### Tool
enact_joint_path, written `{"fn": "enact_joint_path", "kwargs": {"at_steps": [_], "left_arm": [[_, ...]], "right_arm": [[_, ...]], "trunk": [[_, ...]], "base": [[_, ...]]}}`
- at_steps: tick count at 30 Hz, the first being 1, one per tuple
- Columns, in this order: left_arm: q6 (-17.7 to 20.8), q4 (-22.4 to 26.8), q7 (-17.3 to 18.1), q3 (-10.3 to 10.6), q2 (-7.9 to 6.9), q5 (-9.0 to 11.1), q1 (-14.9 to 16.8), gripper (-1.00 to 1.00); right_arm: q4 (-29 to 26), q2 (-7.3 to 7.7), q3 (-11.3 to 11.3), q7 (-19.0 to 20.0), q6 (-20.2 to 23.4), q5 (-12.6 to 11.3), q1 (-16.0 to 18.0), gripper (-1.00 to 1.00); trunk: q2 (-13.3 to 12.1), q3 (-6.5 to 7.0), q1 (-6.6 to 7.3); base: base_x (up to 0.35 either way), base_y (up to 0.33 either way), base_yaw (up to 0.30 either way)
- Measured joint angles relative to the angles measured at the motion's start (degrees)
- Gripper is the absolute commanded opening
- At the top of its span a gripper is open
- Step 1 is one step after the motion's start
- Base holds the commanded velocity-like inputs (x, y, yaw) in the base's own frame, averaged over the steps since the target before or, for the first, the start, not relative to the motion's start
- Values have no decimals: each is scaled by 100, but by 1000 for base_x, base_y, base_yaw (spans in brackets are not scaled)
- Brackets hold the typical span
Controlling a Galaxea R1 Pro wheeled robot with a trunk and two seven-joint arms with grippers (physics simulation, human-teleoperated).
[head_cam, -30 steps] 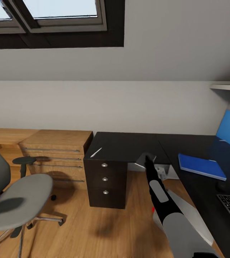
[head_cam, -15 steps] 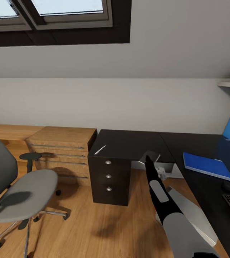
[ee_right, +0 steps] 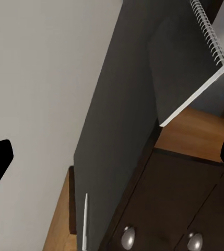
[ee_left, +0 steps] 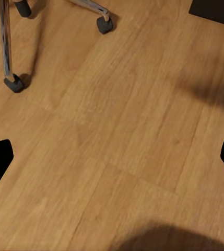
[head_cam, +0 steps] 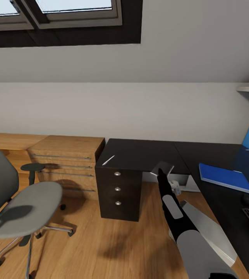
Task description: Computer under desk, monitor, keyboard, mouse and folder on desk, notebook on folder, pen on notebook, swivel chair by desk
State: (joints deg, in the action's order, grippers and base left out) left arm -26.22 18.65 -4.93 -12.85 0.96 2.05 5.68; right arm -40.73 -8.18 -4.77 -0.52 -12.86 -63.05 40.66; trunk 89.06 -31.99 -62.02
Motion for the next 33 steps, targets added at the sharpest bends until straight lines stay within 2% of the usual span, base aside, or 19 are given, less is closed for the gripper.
{"fn": "enact_joint_path", "kwargs": {"at_steps": [6, 9, 12, 16, 17, 18, 20, 24, 25, 30, 31, 33], "left_arm": [[56, 5, -1, 0, 2, 5, 0, 100], [156, 43, 1, 2, 21, 3, 0, 100], [414, 291, 4, 9, 92, 3, 0, 100], [1145, 840, 4, 20, 171, 8, 0, 100], [1554, 1104, 3, 25, 187, 8, 0, 100], [1789, 1247, 5, 26, 193, 10, 0, 100], [2693, 1818, 19, 24, 204, 32, 2, 100], [3469, 2491, 29, 21, 211, 72, 2, 100], [3792, 2836, 34, 20, 216, 94, 3, 100], [4600, 3638, 44, 32, 258, 142, 1, 100], [5056, 4013, 53, 44, 342, 157, 1, 100], [5423, 4400, 58, 52, 464, 162, 0, 100]], "right_arm": [[18, 18, -261, -13, 9, 6, 0, 100], [27, 46, -287, -16, 13, 5, 0, 100], [85, 97, -306, -19, 18, 5, 0, 100], [211, 159, -316, -20, 25, 6, 0, 100], [246, 192, -318, -20, 28, 4, 0, 100], [259, 208, -318, -20, 29, 1, 0, 100], [288, 244, -320, -20, 31, 1, 0, 100], [301, 263, -320, -20, 33, -2, 0, 100], [303, 268, -320, -20, 32, -3, 0, 100], [307, 273, -325, -20, 30, -1, 0, 100], [304, 275, -324, -20, 28, 0, 0, 100], [300, 275, -322, -19, 27, 0, 0, 100]], "trunk": [[241, -108, -132], [361, -162, -198], [481, -215, -264], [642, -287, -351], [682, -305, -374], [722, -323, -395], [802, -359, -439], [963, -431, -527], [1003, -448, -549], [1203, -538, -659], [1243, -556, -681], [1324, -592, -725]], "base": [[0, 0, 0], [0, 0, 0], [0, 0, 0], [0, 0, 0], [0, 0, 0], [0, 0, 0], [0, 0, 0], [0, 0, 0], [0, 0, 0], [0, 0, 0], [0, 0, 0], [0, 0, 0]]}}
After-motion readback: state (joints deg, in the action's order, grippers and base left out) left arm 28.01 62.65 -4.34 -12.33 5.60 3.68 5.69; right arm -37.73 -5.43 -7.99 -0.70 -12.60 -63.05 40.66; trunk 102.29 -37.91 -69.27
